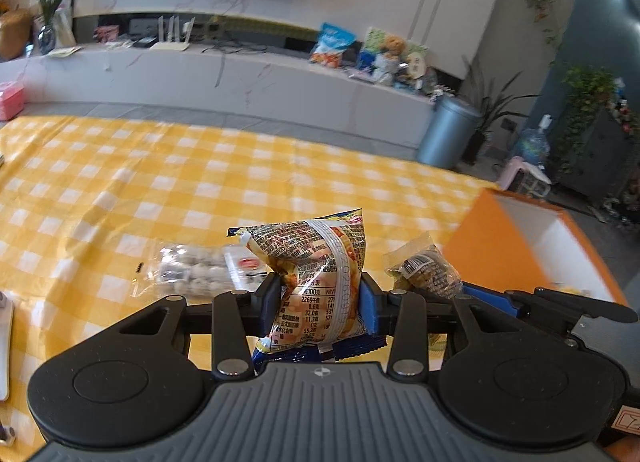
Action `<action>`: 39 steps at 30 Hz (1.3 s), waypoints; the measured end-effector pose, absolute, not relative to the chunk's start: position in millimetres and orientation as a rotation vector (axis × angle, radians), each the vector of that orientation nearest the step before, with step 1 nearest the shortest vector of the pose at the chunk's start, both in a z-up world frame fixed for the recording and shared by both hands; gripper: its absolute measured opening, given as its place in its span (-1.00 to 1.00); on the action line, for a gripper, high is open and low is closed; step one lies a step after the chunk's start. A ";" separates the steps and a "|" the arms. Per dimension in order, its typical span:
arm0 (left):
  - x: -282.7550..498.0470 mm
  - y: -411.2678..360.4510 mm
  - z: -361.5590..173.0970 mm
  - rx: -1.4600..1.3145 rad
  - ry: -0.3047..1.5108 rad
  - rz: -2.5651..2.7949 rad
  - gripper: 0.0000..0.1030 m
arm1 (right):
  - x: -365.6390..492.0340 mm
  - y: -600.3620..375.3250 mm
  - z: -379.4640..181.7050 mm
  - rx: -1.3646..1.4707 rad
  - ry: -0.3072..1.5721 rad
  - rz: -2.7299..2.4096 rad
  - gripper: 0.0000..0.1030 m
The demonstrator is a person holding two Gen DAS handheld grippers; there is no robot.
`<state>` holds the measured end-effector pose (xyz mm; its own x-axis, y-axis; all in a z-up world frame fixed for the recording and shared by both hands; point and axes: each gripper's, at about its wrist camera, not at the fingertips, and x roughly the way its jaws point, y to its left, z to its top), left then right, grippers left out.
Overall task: Organize snacks
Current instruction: 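Grasp the printed snack bag with the left tool while the right tool grasps the small clear cookie bag, then lower the printed bag with the left tool while the right tool lowers the cookie bag, then open both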
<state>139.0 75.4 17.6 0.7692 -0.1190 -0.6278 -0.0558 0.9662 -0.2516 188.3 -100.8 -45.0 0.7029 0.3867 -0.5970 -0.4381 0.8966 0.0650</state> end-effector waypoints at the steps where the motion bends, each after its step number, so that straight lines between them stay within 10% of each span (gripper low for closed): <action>1: 135.4 70.5 24.3 -0.259 0.683 -0.052 -0.11 | 181.4 -108.1 -39.0 -0.078 0.633 0.453 -0.35; 20: 160.5 -89.8 78.1 -0.109 0.788 -0.600 -0.10 | 130.7 -315.3 19.1 0.024 0.704 0.220 -0.38; 39: 248.3 -192.8 14.8 0.278 1.213 -0.717 -0.10 | 204.3 -359.8 -20.7 -0.173 1.118 0.273 -0.40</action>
